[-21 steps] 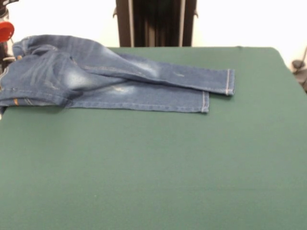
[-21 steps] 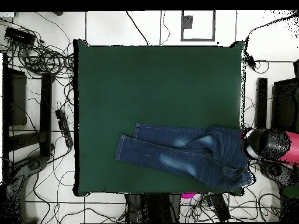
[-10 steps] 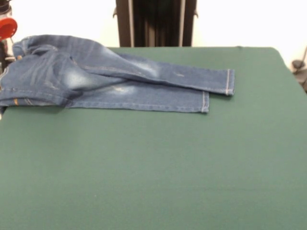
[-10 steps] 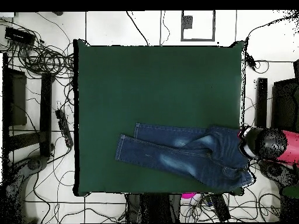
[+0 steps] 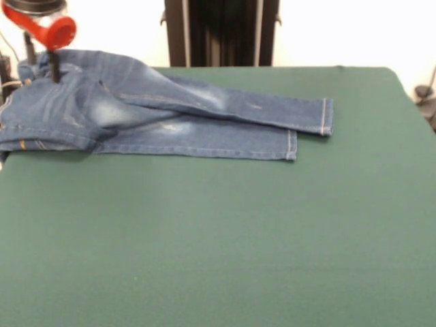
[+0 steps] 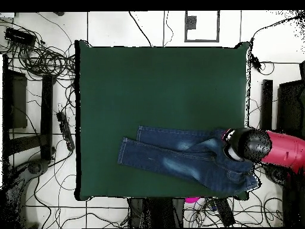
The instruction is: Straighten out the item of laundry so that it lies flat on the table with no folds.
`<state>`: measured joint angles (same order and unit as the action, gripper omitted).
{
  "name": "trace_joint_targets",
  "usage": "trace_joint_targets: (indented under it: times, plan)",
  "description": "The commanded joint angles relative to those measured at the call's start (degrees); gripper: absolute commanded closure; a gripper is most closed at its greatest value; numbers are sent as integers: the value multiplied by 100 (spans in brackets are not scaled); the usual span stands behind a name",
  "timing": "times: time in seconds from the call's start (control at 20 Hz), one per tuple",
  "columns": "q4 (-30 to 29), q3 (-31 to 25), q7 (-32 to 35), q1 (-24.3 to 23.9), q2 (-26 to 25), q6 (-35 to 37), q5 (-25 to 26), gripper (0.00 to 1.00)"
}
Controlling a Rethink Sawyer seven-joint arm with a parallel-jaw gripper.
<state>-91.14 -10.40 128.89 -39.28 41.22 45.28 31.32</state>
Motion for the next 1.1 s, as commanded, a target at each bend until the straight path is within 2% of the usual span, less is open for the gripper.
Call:
trace_joint_targets:
  times: [0.05, 0.5, 0.6, 0.85, 1.1]
  plan:
    - [-945, 97, 1164, 597, -185, -213, -625, 0]
    - [-1123, 314, 1543, 1066, -579, -961, -1137, 0]
    - [-1074, 444, 1511, 1192, -681, -875, -1210, 0]
    - [-987, 659, 1184, 1337, -1003, -123, -1431, 0]
    - [-1047, 824, 1262, 1470, -1205, -319, -1696, 0]
